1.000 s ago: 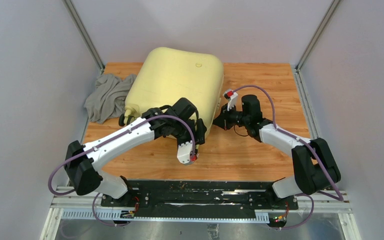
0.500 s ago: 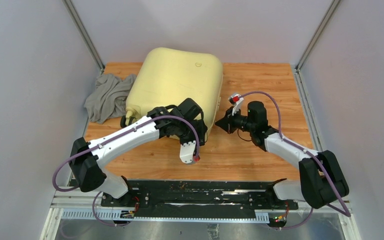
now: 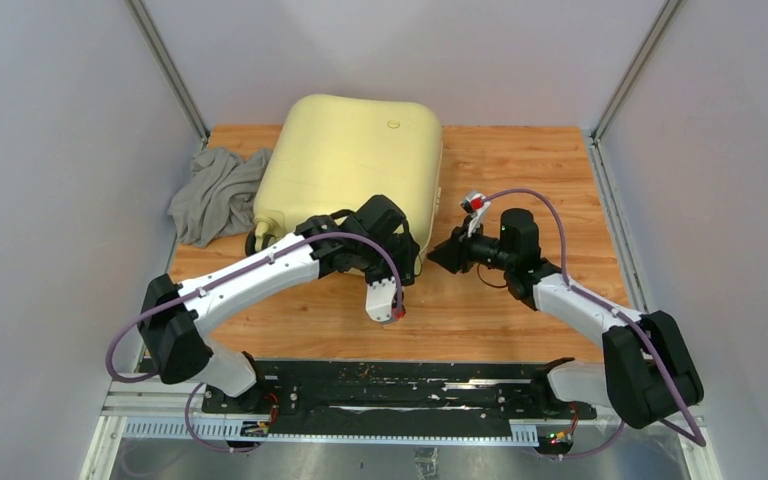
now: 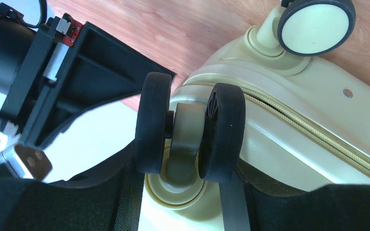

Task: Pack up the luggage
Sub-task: Zip the luggage at the center of the board.

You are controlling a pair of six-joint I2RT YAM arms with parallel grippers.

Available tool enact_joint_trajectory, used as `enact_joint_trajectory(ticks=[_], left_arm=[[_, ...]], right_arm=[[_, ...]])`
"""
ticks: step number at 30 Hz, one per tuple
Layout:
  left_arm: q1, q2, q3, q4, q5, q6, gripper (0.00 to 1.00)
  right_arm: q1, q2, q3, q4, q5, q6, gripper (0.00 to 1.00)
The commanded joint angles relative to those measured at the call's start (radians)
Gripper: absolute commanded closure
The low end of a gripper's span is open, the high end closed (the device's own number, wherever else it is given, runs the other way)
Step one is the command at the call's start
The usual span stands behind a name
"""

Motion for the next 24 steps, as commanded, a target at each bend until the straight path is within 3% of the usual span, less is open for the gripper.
enact_joint_trajectory(ticks=[1,3,5,9,24], left_arm=[[0.01,-0.092,-0.019,0.057,-0.078,0.072,1.0],[0.01,-0.109,-0.045,0.056,-0.083,0.071,1.0],[0.01,-0.126,-0.064,0.058,-0.08,0.073,1.0],[0.009,-0.137,-0.075,0.058,-0.083,0.084,1.0],[0.005,-0.146,-0.054,0.057,-0.077,0.089,1.0]], right_arm=[[-0.12,-0.038,-0.032,0.059,-0.012,0.058,0.49],[-0.147,-0.054,-0.046,0.07,-0.007,0.025,0.36],[-0.17,-0.026,-0.017,0.058,-0.062,-0.016,0.31],[-0.205,0.111,0.054,0.083,-0.289,-0.019,0.31],[-0.198,0.407,0.176,0.329,-0.523,0.106,0.28]])
